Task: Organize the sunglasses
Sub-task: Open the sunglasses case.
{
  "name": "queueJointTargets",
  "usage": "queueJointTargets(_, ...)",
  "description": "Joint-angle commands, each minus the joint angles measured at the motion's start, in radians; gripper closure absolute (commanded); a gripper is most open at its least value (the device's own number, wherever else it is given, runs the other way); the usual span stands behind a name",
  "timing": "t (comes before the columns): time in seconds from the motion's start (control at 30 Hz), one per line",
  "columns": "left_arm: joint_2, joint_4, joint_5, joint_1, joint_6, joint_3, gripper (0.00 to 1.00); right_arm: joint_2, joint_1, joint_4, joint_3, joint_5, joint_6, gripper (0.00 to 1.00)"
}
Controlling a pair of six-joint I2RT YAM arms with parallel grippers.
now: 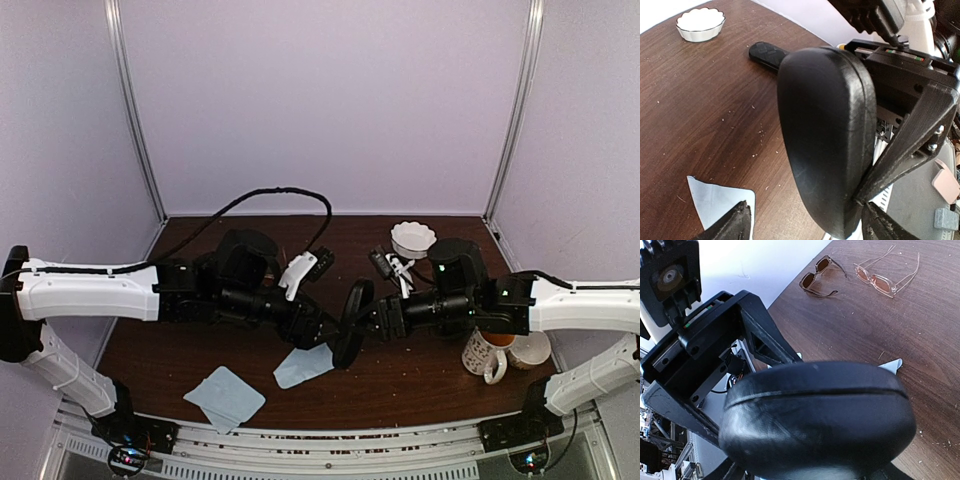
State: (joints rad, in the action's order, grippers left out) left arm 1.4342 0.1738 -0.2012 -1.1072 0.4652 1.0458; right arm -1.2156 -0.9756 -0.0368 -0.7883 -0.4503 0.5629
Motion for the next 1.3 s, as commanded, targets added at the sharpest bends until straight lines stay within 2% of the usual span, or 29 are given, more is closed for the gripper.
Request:
queueJointTargets(0.0,-0.009,-0.040,0.023,0.001,0.009,-0.015,0.21,0.040,-0.006,0.020,-0.029,0.019,-0.015,0.63)
queueJointTargets(0.6,0.011,-0.047,0.019,0.001,0.006,-0.018,0.22,0.033,-0.005,0.043,-0.028,0.027,0.014,0.62)
queueJointTargets(1.0,0.025,-0.069,-0.011,0.001,0.014,-0.018,0.16,0.031,-0.006,0.062,-0.022,0.015,0.026,0.62)
queueJointTargets(1.27,0.021,-0.052,0.037,0.001,0.018,-0.020,0.23,0.049,-0.006,0.086,0.002,-0.025,0.023,0.62)
